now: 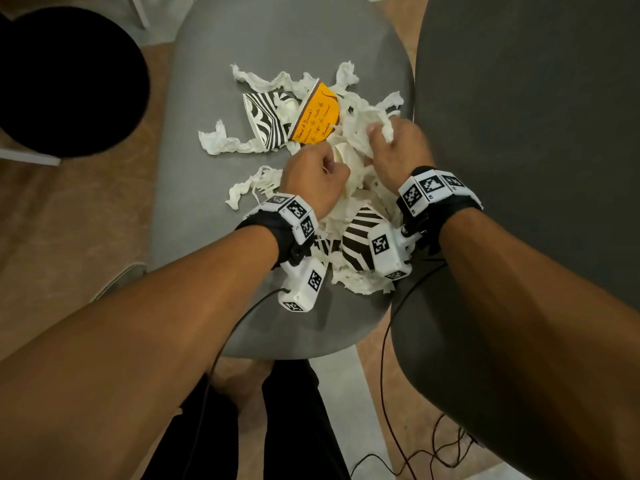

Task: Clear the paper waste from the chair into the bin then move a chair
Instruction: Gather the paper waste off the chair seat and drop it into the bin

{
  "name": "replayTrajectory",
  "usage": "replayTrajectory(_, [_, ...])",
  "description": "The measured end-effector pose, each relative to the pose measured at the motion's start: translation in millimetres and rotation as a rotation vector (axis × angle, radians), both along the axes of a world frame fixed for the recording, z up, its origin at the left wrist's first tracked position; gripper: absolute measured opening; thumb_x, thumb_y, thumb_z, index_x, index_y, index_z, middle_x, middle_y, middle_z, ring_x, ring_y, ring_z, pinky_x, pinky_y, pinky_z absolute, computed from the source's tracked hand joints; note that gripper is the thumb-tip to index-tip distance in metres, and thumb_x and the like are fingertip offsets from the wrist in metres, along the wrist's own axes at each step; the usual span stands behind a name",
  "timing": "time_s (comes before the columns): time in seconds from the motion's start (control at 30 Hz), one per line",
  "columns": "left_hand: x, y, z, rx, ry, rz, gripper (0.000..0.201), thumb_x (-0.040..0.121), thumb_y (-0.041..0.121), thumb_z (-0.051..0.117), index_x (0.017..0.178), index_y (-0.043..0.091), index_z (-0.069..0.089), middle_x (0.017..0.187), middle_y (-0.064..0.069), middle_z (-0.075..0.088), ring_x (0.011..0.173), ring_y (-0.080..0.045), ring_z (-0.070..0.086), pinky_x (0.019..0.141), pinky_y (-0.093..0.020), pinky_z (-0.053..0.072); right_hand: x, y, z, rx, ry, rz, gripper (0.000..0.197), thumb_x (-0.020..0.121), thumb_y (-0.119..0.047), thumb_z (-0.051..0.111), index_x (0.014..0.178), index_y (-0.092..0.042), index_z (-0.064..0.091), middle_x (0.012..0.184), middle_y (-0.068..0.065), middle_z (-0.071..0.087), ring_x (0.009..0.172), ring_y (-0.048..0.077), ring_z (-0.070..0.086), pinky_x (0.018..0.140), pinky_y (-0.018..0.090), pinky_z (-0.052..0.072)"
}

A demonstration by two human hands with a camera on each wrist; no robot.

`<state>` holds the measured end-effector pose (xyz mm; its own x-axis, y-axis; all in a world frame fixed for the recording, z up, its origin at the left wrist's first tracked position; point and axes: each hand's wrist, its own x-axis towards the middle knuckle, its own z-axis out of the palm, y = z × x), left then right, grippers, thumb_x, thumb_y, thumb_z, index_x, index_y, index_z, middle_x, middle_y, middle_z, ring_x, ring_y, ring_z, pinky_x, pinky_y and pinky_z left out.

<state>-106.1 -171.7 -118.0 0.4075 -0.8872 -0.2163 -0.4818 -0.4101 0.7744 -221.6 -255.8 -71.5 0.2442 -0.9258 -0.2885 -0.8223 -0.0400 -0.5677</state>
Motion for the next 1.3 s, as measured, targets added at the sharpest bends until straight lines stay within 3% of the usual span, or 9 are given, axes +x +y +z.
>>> replayTrajectory(0.17, [28.2, 15.4, 7.0, -0.056, 0.071, 0.132, 0.022, 0.083, 0.018, 0.054, 0.072, 0.0, 0.049, 0.061, -0.002, 0.043, 0.056, -0.013, 0.034, 0.048, -0.019, 0.029, -1.4, 1.3, 1.5, 0.106, -0.232, -0.131, 0.023, 0.103, -0.013, 0.044, 0.12, -0.028, 0.049, 0.107, 0.008, 0.066, 0.076, 0.023, 0.072, 0.063, 0.031, 0.061])
replayTrajectory(0.33, [58.9, 40.6, 13.5, -0.063, 0.07, 0.237, 0.019, 0.083, 0.019, 0.053, 0.067, 0.013, 0.046, 0.056, 0.004, 0.039, 0.051, -0.011, 0.032, 0.047, -0.017, 0.029, 26.4, 20.0, 18.5, 0.085, -0.169, -0.082, 0.03, 0.093, -0.027, 0.045, 0.085, -0.011, 0.069, 0.078, 0.002, 0.061, 0.077, 0.022, 0.056, 0.071, 0.031, 0.044])
replayTrajectory(0.5, [86.2, 89.0, 19.5, -0.061, 0.037, 0.315, 0.02, 0.081, 0.018, 0.054, 0.065, 0.011, 0.044, 0.053, 0.008, 0.038, 0.048, -0.009, 0.033, 0.047, -0.015, 0.029, 74.6, 76.9, 28.9, 0.126, -0.158, 0.011, 0.059, 0.1, -0.054, 0.04, 0.056, -0.015, 0.034, 0.054, 0.001, 0.038, 0.052, 0.019, 0.035, 0.055, 0.034, 0.029])
replayTrajectory(0.7, [138.0, 163.6, 12.6, -0.063, 0.068, 0.492, 0.017, 0.079, 0.022, 0.053, 0.071, 0.007, 0.057, 0.056, 0.009, 0.049, 0.054, -0.012, 0.041, 0.054, -0.026, 0.038, 144.1, 152.7, 5.5, 0.431, -0.371, 0.041, 0.03, 0.087, -0.026, 0.054, 0.088, 0.003, 0.062, 0.069, 0.005, 0.072, 0.067, 0.027, 0.076, 0.069, 0.055, 0.062])
replayTrajectory(0.87, [188.0, 241.4, -1.7, -0.029, 0.066, 0.662, 0.019, 0.081, 0.022, 0.049, 0.068, 0.01, 0.054, 0.056, 0.008, 0.042, 0.054, -0.01, 0.035, 0.051, -0.02, 0.032, 191.3, 214.2, -4.9, 0.42, -0.345, 0.181, 0.021, 0.089, -0.013, 0.056, 0.07, -0.007, 0.059, 0.054, 0.0, 0.062, 0.055, 0.033, 0.067, 0.048, 0.032, 0.054])
replayTrajectory(0.93, [204.5, 277.0, -16.4, 0.031, 0.075, 0.736, 0.02, 0.081, 0.024, 0.049, 0.067, 0.01, 0.053, 0.056, 0.006, 0.043, 0.055, -0.013, 0.037, 0.053, -0.028, 0.034, 209.0, 239.1, -18.0, 0.39, -0.299, 0.227, 0.026, 0.088, -0.016, 0.056, 0.063, -0.012, 0.053, 0.044, -0.009, 0.048, 0.044, 0.02, 0.05, 0.047, 0.029, 0.042])
replayTrajectory(1.03, [220.9, 328.4, -40.2, 0.14, 0.083, 0.814, 0.023, 0.084, 0.022, 0.051, 0.07, 0.005, 0.055, 0.059, 0.002, 0.046, 0.057, -0.016, 0.039, 0.055, -0.03, 0.034, 237.8, 279.9, -45.2, 0.458, -0.271, 0.257, 0.032, 0.09, -0.016, 0.053, 0.06, -0.014, 0.045, 0.05, -0.004, 0.041, 0.047, 0.014, 0.036, 0.049, 0.025, 0.033])
replayTrajectory(1.17, [232.4, 382.2, -76.4, 0.235, 0.107, 0.85, 0.026, 0.088, 0.019, 0.052, 0.063, 0.013, 0.051, 0.058, 0.004, 0.047, 0.055, -0.013, 0.041, 0.053, -0.03, 0.032, 276.2, 334.3, -75.4, 0.559, -0.158, 0.425, 0.036, 0.096, -0.018, 0.05, 0.06, -0.02, 0.045, 0.062, -0.002, 0.051, 0.06, 0.019, 0.047, 0.06, 0.027, 0.034])
replayTrajectory(1.3, [239.2, 419.3, -125.7, 0.376, 0.143, 0.762, 0.024, 0.089, 0.021, 0.054, 0.081, 0.0, 0.064, 0.074, -0.012, 0.063, 0.068, -0.022, 0.053, 0.061, -0.033, 0.043, 302.4, 375.4, -123.8, 0.601, 0.014, 0.509, 0.03, 0.099, -0.028, 0.046, 0.098, -0.007, 0.067, 0.105, 0.012, 0.069, 0.099, 0.031, 0.061, 0.086, 0.032, 0.047])
